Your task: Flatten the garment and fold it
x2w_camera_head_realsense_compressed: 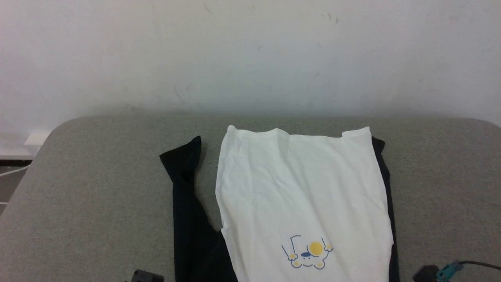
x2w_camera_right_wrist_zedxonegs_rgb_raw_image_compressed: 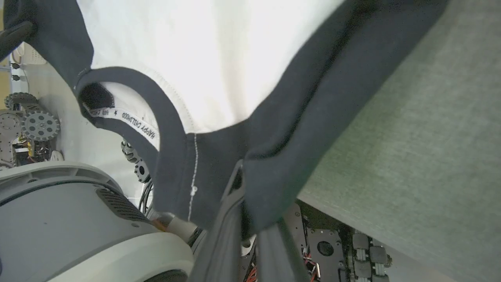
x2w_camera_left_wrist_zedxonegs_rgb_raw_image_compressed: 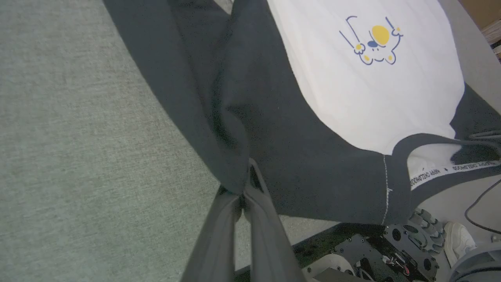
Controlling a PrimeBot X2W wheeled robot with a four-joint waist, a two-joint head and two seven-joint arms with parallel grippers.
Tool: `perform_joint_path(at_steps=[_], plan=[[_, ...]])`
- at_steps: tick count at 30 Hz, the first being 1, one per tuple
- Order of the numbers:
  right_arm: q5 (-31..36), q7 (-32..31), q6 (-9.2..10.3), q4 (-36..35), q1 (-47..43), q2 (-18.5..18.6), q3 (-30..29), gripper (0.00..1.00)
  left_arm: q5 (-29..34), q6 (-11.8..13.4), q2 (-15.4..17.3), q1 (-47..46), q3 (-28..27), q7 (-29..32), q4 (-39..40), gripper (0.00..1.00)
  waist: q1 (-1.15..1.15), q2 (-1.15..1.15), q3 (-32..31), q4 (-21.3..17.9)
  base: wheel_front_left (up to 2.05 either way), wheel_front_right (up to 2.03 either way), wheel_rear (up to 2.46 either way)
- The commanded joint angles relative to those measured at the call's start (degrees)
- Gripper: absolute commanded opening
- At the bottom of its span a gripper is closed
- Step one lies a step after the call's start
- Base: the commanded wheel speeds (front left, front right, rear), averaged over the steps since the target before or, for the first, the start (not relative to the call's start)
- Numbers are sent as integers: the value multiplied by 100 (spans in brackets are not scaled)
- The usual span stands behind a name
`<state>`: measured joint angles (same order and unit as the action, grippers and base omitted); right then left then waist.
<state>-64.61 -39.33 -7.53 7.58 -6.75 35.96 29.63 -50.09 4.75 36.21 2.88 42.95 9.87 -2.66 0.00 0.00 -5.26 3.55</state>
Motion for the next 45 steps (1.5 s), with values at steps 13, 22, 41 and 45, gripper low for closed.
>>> perform_joint_path(at_steps=[13,22,41,45], plan=[[1579,-288,4,-1134,498,-665,-2841,100,226,170,-400,-726,-963,-1750,224,100,0,0,605,162,0,0,0],[3770,315,4,52,2715,-1254,-3510,100,1356,605,-1201,-1326,-1932,-2482,677,100,0,0,1778,648,0,0,0],[4806,-103,4,3035,4989,-833,-3678,100,2449,-405,-2574,-1239,-2882,-2486,571,100,0,0,2880,1517,0,0,0],[4772,-23,4,3183,4896,-713,-3284,100,2558,-550,-2737,-1237,-3001,-2486,495,100,0,0,2949,1536,0,0,0]])
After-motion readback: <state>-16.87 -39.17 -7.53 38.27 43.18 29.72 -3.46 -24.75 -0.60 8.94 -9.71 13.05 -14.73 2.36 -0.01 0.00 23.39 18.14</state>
